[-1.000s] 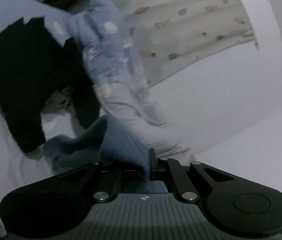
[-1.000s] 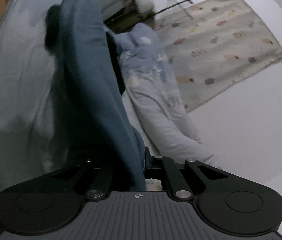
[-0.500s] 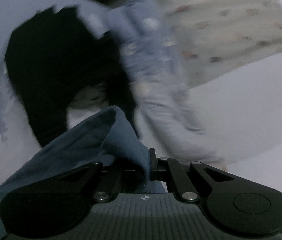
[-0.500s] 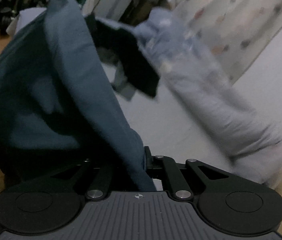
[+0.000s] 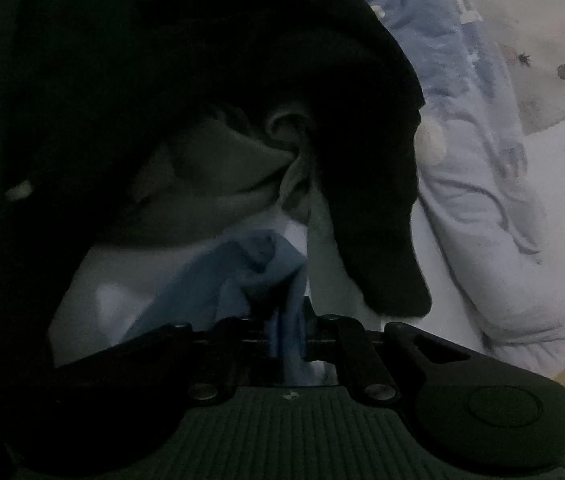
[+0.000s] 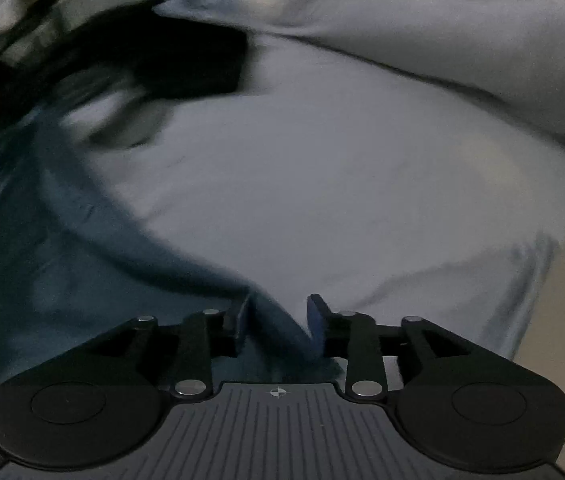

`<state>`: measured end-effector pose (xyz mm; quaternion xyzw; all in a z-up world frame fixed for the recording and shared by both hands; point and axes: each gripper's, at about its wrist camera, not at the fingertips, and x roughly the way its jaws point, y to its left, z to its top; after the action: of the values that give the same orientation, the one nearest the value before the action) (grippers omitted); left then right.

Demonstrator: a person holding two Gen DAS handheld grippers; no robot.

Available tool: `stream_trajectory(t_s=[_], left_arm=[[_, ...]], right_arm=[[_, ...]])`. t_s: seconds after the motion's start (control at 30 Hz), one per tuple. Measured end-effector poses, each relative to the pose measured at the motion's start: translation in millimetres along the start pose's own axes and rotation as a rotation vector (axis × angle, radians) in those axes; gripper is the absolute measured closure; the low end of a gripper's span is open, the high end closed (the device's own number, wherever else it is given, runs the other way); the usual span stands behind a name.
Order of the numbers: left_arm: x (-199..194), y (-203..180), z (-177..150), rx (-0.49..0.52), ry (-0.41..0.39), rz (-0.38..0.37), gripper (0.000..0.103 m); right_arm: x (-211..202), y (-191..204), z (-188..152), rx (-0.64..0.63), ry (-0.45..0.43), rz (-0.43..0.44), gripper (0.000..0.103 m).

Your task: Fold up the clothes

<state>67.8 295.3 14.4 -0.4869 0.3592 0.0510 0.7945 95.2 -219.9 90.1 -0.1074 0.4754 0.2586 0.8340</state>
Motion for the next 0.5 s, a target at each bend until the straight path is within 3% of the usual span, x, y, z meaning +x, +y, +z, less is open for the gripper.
stream_trajectory(t_s=[0.1, 0.17, 0.3, 0.47, 0.5], left_arm=[[-14.7, 3.9, 2.4, 0.042, -0.066, -0.096, 0.058], [-27.4, 3.5, 2.7, 0.091, -0.115, -0.124, 0.050], [-51.2, -6.3, -1.6, 0.249, -0.120, -0.105, 0.044], [-100.3, -1.1, -21.1, 0.378, -0.105, -0.098, 0.039], [-111.0, 1.8, -25.1, 0.396, -0.105, -0.095, 0.038]], right_arm=[[-7.9, -19.7, -8.8, 0.076, -0.093, -0.093, 0.066], [-22.6, -15.0, -17.0, 0.077, -0.168, -0.129, 0.062], [-33.1, 26.0, -25.4, 0.032, -0.237, -0.032, 0.039], [-7.0, 104.0, -15.3, -0.073, -0.224, 0.109, 0.039], [0.9, 117.2, -10.3, -0.087, -0.218, 0.136, 0.044]])
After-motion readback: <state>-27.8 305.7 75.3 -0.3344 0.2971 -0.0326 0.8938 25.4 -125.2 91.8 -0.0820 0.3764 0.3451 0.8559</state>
